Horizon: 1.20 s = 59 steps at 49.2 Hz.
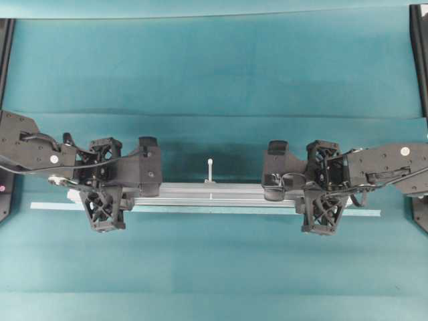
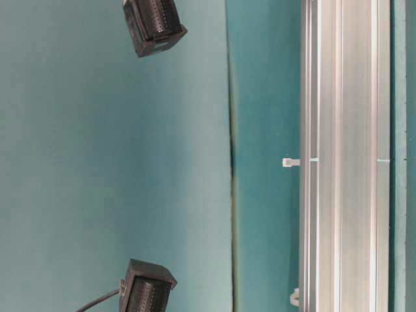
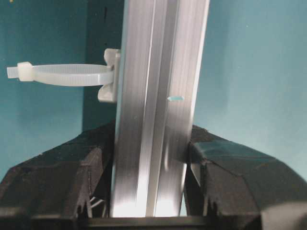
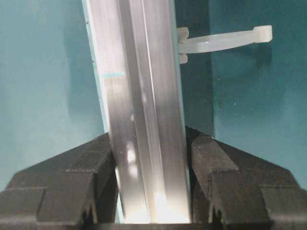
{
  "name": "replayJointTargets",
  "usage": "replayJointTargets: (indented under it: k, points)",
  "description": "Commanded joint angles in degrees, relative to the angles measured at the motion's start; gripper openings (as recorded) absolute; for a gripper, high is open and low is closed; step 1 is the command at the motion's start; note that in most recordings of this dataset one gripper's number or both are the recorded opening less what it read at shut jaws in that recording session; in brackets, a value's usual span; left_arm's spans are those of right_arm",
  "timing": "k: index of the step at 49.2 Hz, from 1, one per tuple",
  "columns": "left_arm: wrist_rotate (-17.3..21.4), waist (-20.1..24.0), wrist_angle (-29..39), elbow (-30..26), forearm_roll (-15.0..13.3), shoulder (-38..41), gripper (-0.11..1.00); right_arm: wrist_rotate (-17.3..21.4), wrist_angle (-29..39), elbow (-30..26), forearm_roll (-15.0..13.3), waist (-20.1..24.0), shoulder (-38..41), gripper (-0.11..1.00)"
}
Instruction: Lift the large metal rail with both hands.
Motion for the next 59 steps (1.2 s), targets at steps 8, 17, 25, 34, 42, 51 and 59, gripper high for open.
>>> replayJointTargets:
  k: [8,17,25,34,42,51,59]
  points:
    - [-0.88,0.35,-0.88,0.09,-0.26,-0.44,0.36,0.18,0.26,0.09,-0.09,-0.26,-0.09,0.38]
    - [-0.79,0.35,-3.52,0.79,-0.26,-0.53,0.36,0.35,0.26,0.7,-0.09,-0.26,-0.09,0.38]
    - [-0.79,0.35,-3.96,1.76,-0.18,-0.44,0.36,0.44,0.0,0.97,0.0,-0.26,-0.09,0.38]
    - [-0.7,0.18,-2.46,2.55,-0.18,-0.53,0.36,0.44,-2.29,1.14,0.26,-0.26,0.0,0.38]
    - [-0.53,0.09,-2.46,2.55,-0.18,-0.7,0.36,0.62,-3.6,1.32,0.44,-0.26,0.53,0.38]
    - [-0.26,0.09,-2.64,2.64,-0.18,-0.7,0.36,0.62,-3.6,1.32,0.97,-0.26,0.79,0.38]
    - [-0.53,0.09,-2.64,3.08,-0.18,-0.7,0.36,0.62,-3.78,1.58,1.05,-0.26,0.79,0.38]
